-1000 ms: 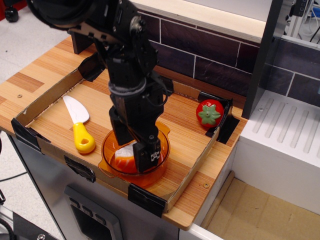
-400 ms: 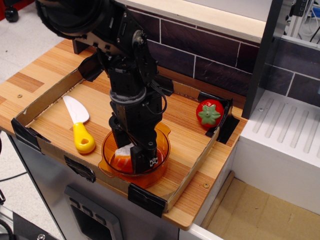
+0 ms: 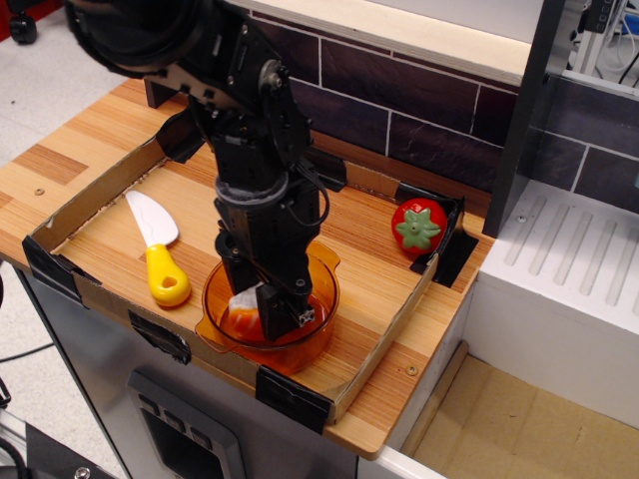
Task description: Take sushi out of pot
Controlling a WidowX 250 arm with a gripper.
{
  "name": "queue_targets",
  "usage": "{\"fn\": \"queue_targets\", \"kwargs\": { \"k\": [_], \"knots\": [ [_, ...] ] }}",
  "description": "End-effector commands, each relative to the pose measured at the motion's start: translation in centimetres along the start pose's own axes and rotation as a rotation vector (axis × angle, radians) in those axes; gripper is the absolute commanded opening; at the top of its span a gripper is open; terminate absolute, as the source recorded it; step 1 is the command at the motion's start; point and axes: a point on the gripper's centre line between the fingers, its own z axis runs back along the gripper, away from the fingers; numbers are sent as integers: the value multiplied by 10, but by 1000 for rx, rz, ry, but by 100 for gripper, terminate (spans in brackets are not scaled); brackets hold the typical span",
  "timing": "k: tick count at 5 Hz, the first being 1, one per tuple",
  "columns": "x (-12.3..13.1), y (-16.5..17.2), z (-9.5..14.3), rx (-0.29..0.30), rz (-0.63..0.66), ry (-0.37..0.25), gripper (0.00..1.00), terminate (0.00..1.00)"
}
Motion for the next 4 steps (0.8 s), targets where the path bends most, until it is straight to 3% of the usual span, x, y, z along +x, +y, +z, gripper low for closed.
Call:
{"fn": "queue_targets", "kwargs": {
  "k": [1, 2, 3, 4],
  "knots": [
    [11, 19, 80, -71, 35, -95, 0, 0],
    [23, 40, 85, -30, 113, -123, 0, 0],
    [36, 71, 62, 3, 166, -41, 0, 0],
    [40, 92, 39, 37, 222, -8, 0, 0]
  ]
}}
